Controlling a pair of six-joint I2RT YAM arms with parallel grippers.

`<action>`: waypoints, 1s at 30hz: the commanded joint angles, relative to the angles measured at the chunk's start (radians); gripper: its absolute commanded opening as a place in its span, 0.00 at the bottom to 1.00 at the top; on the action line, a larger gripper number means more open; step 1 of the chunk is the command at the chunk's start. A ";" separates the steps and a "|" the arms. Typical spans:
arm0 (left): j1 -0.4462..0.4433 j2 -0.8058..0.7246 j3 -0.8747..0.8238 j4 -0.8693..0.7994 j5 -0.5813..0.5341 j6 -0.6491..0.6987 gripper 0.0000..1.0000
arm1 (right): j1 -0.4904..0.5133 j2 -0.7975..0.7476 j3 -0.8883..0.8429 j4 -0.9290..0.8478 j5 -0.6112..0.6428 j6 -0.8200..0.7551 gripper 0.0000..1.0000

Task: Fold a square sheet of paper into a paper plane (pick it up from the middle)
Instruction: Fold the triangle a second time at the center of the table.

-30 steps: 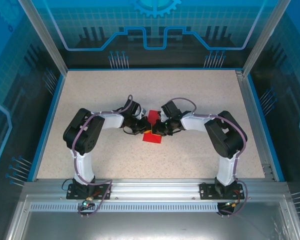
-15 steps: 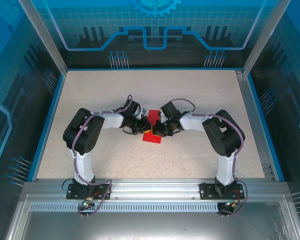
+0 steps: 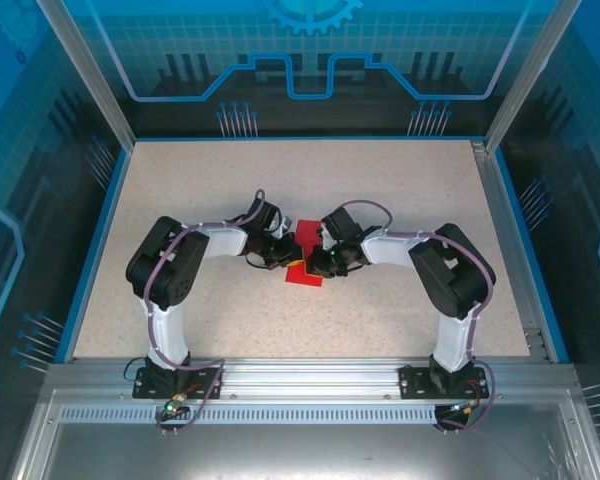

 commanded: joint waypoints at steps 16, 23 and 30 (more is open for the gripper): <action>-0.009 0.016 0.001 -0.042 -0.014 0.004 0.02 | -0.008 -0.045 -0.188 0.081 -0.054 0.016 0.11; -0.009 0.012 0.001 -0.048 -0.017 0.006 0.02 | -0.011 -0.113 -0.218 0.111 -0.069 0.027 0.11; -0.010 0.019 0.003 -0.043 -0.015 0.005 0.02 | -0.018 -0.073 -0.268 0.138 -0.051 0.038 0.11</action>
